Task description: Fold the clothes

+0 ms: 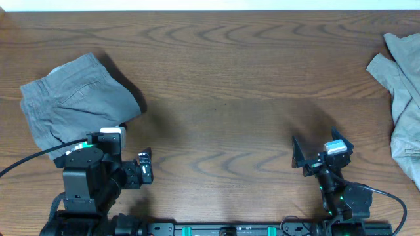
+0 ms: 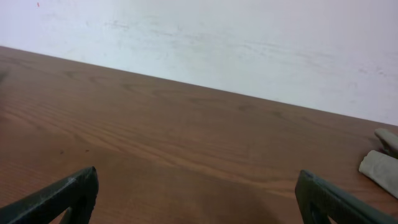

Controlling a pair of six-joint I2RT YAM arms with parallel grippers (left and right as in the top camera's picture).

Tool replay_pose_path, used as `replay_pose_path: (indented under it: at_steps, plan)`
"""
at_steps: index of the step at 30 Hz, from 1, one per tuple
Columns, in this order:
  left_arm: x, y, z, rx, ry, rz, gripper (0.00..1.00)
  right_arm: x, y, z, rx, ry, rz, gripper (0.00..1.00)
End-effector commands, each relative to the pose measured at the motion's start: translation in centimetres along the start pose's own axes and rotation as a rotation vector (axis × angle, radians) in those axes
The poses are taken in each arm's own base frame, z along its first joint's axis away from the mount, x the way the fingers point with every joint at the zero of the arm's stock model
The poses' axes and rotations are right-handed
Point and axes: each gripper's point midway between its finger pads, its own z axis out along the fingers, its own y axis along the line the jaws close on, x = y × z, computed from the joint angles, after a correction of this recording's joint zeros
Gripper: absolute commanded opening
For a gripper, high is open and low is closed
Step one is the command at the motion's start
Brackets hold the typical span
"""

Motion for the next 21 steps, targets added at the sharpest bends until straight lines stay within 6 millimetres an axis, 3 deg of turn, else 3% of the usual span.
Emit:
replay_pose_path:
  at_steps: [1,7,13,18,21]
  plan:
    - [0.0,0.1,0.0,-0.006,-0.001,-0.011,0.98,0.0,-0.1,0.0,0.004,-0.002,-0.015,0.99]
    - [-0.1,0.0,-1.0,0.001,-0.053,-0.008,0.98,0.0,-0.1,0.0,0.004,-0.002,-0.016,0.99]
    - [1.2,0.3,-2.0,-0.007,-0.113,0.092,0.98,0.0,-0.1,0.0,0.004,-0.002,-0.015,0.99]
    - [4.1,0.8,-0.2,-0.006,-0.128,0.113,0.98,0.0,-0.1,0.0,0.004,-0.002,-0.016,0.99]
    - [4.8,1.0,1.3,-0.002,-0.185,0.116,0.98,0.0,-0.1,0.0,0.004,-0.002,-0.016,0.99]
